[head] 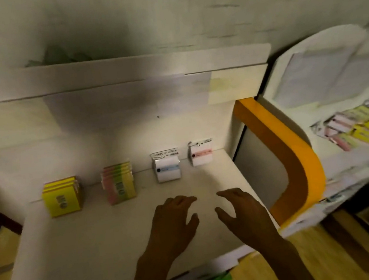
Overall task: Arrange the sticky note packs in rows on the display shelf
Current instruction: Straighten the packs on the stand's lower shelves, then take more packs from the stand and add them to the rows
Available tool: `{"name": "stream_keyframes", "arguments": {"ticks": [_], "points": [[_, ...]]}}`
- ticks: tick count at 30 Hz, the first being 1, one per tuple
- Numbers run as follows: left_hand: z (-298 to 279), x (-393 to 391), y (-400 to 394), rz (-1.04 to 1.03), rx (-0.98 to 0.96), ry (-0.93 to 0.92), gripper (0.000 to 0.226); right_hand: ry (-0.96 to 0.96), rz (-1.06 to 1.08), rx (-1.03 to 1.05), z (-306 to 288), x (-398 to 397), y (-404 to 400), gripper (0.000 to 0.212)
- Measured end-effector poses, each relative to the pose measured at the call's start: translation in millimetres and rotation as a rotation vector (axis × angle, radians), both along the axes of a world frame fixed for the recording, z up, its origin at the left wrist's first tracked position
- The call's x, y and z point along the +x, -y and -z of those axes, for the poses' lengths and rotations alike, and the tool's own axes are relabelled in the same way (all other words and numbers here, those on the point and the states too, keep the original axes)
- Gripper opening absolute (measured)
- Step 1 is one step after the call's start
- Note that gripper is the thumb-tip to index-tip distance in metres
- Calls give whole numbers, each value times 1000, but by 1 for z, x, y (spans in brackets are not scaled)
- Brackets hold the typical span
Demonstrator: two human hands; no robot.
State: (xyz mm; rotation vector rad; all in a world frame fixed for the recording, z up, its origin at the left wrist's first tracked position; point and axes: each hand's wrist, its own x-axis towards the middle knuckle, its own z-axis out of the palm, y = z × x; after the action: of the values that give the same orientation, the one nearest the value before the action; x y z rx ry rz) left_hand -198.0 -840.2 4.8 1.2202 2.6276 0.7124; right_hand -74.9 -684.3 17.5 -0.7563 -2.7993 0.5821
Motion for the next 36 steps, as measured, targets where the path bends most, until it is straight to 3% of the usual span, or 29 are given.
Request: {"name": "stream_keyframes", "arguments": {"ticks": [12, 22, 29, 36], "points": [[-23, 120, -64, 150, 38, 46, 39, -110, 26, -23, -19, 129, -41, 39], [-41, 269, -161, 191, 21, 226, 32, -77, 68, 51, -23, 296, -156, 41], [-54, 337, -240, 86, 142, 114, 52, -87, 166, 61, -34, 373, -231, 45], [-52, 350, -330, 32, 114, -29, 43, -115, 303, 5, -38, 418, -314, 48]]}}
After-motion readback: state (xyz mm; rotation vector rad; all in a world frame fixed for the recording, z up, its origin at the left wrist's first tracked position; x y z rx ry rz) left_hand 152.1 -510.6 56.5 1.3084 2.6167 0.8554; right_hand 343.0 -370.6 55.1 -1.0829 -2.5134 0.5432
